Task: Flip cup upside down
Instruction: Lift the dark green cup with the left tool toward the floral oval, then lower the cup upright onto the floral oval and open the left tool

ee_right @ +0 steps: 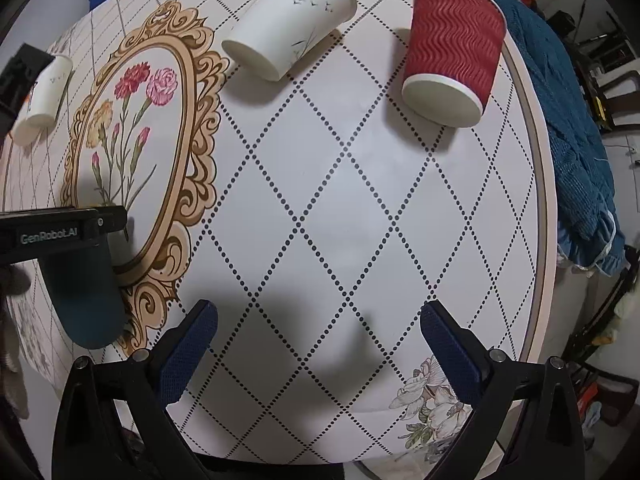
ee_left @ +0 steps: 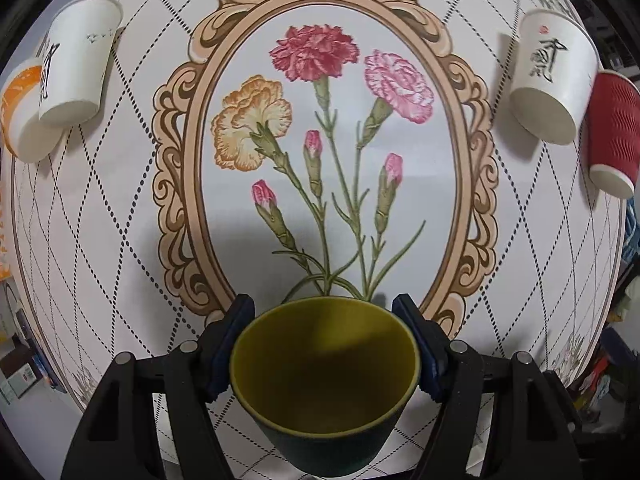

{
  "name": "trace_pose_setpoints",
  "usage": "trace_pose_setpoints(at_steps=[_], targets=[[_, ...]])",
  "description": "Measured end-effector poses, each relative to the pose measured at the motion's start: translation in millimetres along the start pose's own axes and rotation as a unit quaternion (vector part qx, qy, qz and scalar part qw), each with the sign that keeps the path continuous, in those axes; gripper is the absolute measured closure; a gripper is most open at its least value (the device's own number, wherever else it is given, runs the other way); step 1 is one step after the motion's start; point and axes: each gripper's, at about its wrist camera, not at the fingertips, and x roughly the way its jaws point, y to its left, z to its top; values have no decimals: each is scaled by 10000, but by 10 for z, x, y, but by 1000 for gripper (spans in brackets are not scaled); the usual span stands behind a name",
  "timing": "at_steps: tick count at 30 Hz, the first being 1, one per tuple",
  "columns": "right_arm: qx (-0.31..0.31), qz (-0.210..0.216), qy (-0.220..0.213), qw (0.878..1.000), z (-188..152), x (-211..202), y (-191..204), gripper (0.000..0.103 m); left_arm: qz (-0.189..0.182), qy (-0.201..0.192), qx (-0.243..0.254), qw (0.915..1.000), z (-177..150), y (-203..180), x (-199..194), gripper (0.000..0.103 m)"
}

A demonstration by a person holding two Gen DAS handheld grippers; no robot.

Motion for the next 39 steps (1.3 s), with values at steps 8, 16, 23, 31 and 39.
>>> trace_pose_setpoints(at_steps=[8,16,23,31,39], targets=[[49,-68,22,10000,275,-80,-2,0,-191,-34,-144,9997,56,192,-51,23],[143,-14,-31,9999,175,-66,-35,0,-155,-343,-254,9990,7,402,-363,19],[152,236,-225,9993,104,-293,100,0,204,-891,-442,9948,-422,719,-959,19],[-73,636,-438,9970,74,-578,627,0,480,-1170,-797,9888,-1078,1039,-1209,19],[-366,887,-720,9928,-64,-927,1091,0,681,-1380,-1012,9829,-1197,1204,-1306,19]])
